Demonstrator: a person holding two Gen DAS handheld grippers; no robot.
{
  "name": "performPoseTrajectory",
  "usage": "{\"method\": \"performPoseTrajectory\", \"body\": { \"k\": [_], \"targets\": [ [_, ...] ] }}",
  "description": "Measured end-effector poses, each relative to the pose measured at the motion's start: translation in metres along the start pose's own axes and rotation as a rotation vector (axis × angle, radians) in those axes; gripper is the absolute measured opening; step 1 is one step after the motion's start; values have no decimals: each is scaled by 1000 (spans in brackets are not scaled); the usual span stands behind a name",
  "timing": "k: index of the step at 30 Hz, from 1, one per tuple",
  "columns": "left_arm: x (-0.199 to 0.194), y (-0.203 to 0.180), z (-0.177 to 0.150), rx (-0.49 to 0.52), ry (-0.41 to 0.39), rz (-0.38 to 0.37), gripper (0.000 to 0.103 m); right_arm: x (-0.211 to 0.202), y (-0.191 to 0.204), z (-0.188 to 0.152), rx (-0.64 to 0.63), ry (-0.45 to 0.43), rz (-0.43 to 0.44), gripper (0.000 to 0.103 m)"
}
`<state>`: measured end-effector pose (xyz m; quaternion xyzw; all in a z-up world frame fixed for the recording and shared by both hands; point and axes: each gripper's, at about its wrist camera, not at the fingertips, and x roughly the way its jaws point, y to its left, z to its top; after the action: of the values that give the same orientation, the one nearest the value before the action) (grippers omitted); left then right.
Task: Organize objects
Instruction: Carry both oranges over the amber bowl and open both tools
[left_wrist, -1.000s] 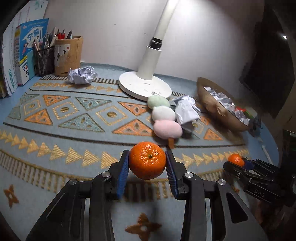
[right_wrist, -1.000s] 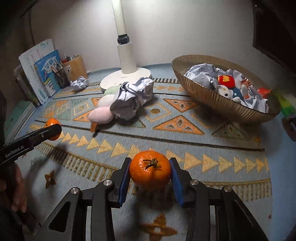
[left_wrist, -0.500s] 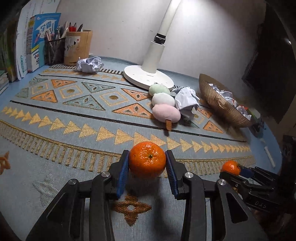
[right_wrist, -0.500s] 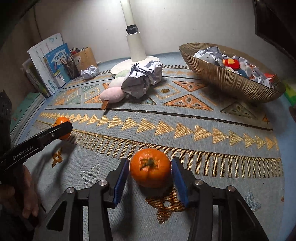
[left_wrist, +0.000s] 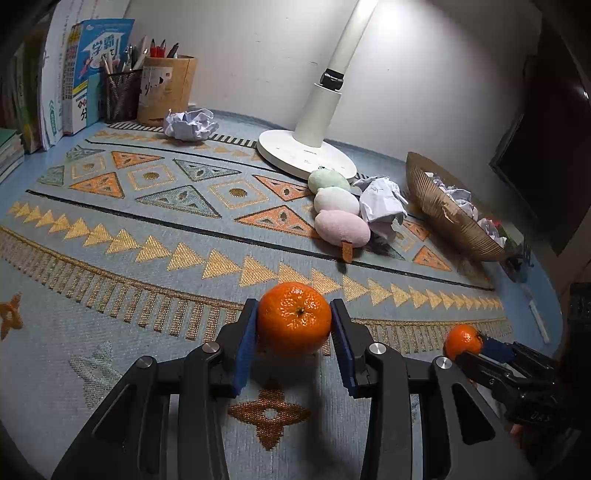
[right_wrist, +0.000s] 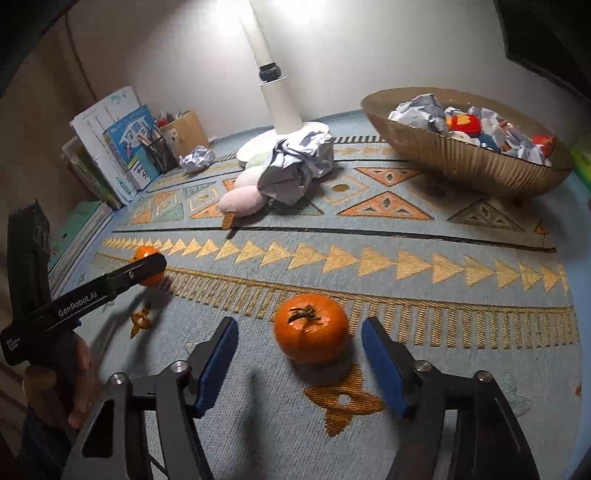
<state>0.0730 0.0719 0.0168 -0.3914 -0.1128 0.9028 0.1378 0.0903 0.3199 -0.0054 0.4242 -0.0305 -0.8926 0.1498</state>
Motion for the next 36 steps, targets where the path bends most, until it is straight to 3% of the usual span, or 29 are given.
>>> {"method": "performPoseTrajectory", "body": {
  "k": [2,4,9,12,14,17,22,24,26,31,32,33,36],
  "targets": [
    [0,0,0,0,2,0,35,5,11,0,-50,3,-69,56],
    [1,0,0,2,5,-4,35,8,16,-1,-81,5,-105,40],
    [1,-4,-1,15,9,-20,35,-6,12,-2,-64,-54,-118,40],
    [3,-16,-1,64,23,-13,35,-16,5,-1,-40,-64,-58,40],
    [5,-30,1,70,51,-65,35,-25,-5,3,-29,-71,-62,40],
    [3,-71,17,122,26,-140,35,-54,-35,24,-2,-132,-131,40],
    [14,-157,58,228,-17,-271,35,-108,-114,81,175,-260,-198,40],
    [26,-188,73,249,-21,-331,35,-114,-145,102,275,-272,-248,40],
    [43,-212,85,242,-10,-376,35,-109,-172,116,360,-265,-218,40],
    [85,-252,95,293,-40,-351,37,-80,-211,145,418,-212,-143,41],
    [89,-256,95,310,-43,-342,50,-75,-215,147,417,-197,-138,41],
    [93,-256,96,315,-35,-324,56,-73,-217,147,412,-187,-133,41],
    [89,-241,96,295,-11,-329,57,-77,-215,133,411,-185,-129,45]
  ]
}}
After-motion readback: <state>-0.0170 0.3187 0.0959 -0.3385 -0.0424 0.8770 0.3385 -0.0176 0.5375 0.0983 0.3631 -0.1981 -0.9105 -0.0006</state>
